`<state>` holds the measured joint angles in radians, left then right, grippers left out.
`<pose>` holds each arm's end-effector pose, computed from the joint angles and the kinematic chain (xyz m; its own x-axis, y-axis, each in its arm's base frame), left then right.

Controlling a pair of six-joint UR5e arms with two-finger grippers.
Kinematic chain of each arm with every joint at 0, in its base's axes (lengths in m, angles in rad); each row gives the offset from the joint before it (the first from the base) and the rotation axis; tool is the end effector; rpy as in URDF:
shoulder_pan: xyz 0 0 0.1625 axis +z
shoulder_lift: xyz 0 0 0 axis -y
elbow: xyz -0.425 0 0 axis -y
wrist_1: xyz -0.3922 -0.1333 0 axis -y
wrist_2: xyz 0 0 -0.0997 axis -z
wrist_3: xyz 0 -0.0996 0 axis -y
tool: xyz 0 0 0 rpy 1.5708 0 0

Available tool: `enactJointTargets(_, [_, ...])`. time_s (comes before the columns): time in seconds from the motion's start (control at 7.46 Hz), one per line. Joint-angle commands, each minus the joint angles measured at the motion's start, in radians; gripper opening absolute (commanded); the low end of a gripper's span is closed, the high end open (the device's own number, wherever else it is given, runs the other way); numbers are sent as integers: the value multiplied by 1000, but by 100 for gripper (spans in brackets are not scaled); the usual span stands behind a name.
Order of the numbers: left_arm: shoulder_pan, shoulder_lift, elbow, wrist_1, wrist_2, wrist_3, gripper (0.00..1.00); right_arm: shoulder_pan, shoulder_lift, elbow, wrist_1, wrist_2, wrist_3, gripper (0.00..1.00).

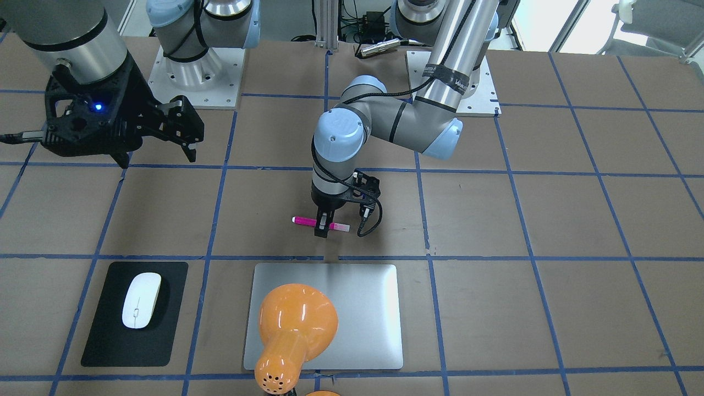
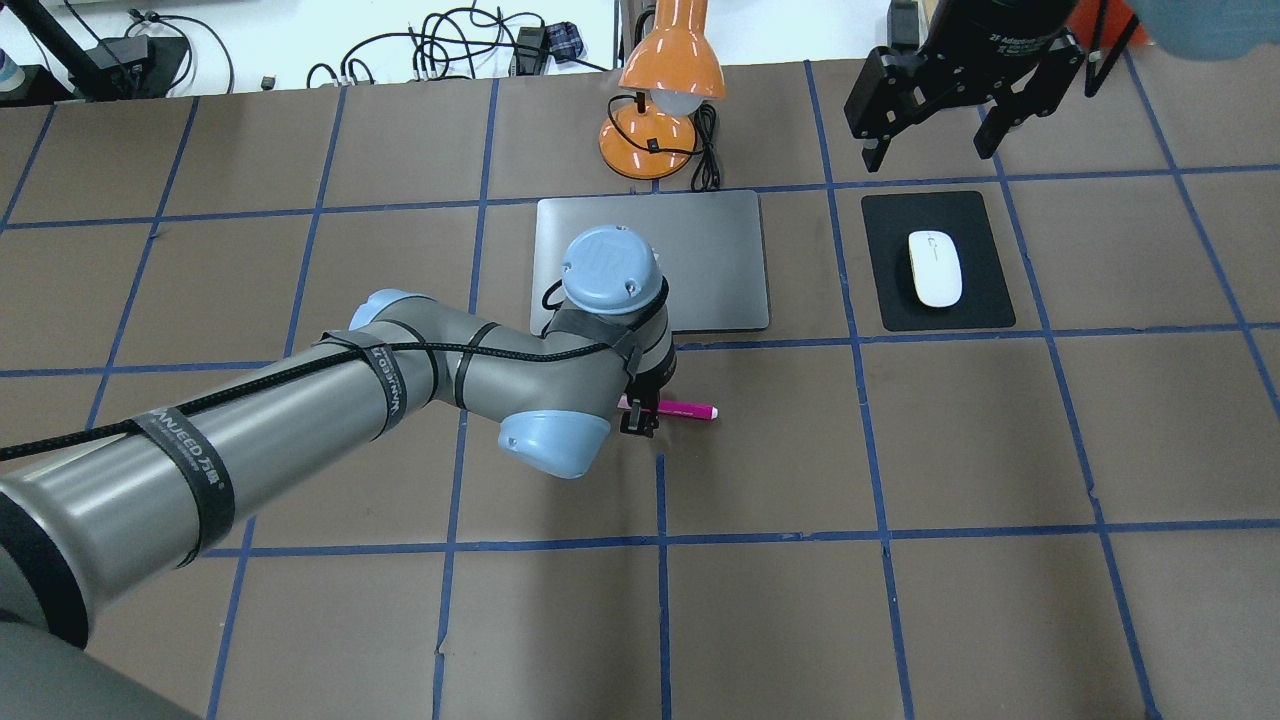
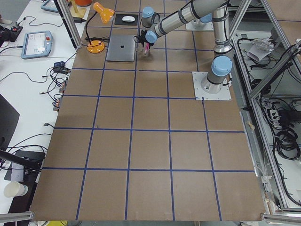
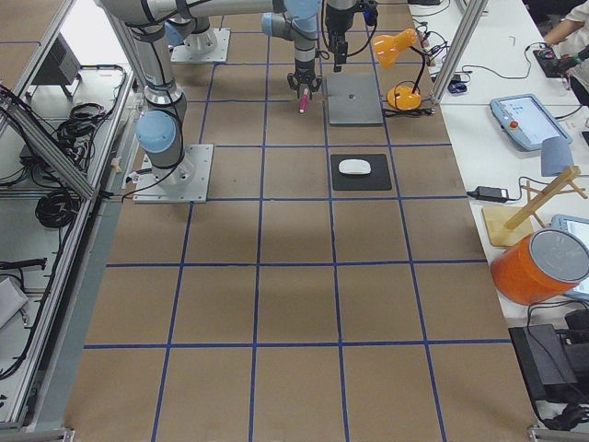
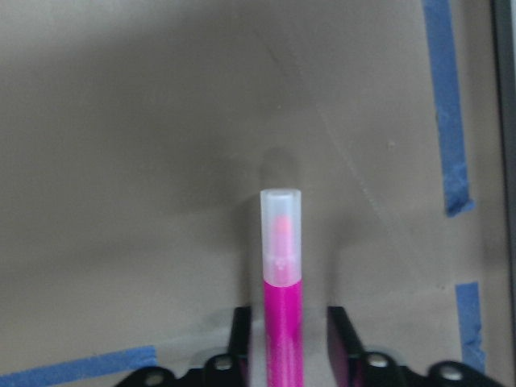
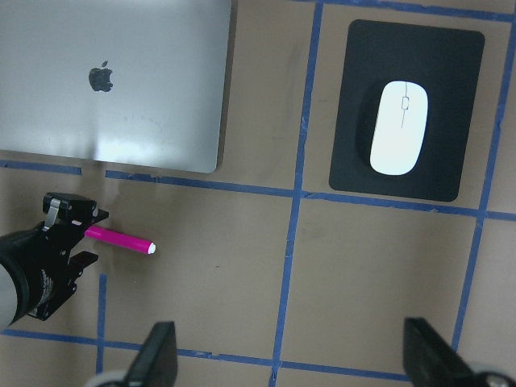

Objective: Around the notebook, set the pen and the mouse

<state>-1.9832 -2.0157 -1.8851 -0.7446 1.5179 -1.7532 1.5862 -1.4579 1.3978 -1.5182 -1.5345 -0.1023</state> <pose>-0.3568 -0.4699 0.1836 -0.2276 -0.9721 0.0563 -0.9708 0.2310 0.0640 0.1452 -0.5376 0.5096 -0.9924 -0.1177 -0.0353 -0.1174 0.9930 -0.0112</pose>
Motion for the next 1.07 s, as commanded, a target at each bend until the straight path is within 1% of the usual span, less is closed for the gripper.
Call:
enactJointTargets(0.0, [9, 26, 9, -2, 5, 210, 100, 5, -4, 29, -6, -1, 10, 100])
enactJointTargets(0.27, [72, 72, 32, -56, 1, 543, 100, -26, 1, 30, -2, -22, -10, 100])
enactJointTargets(0.54, [147, 124, 35, -123, -2, 802, 100, -29, -6, 29, 4, -36, 9, 100])
enactJointTargets(0.67, [193, 147, 29, -151, -1, 1010, 100, -29, -7, 27, 1, -44, 10, 100])
enactJointTargets(0.8, [240, 167, 34, -170, -2, 1144, 100, -28, -9, 26, 1, -45, 10, 100])
enactJointTargets(0.94, [286, 190, 35, -200, -4, 1257, 100, -28, -9, 27, 7, -44, 53, 100])
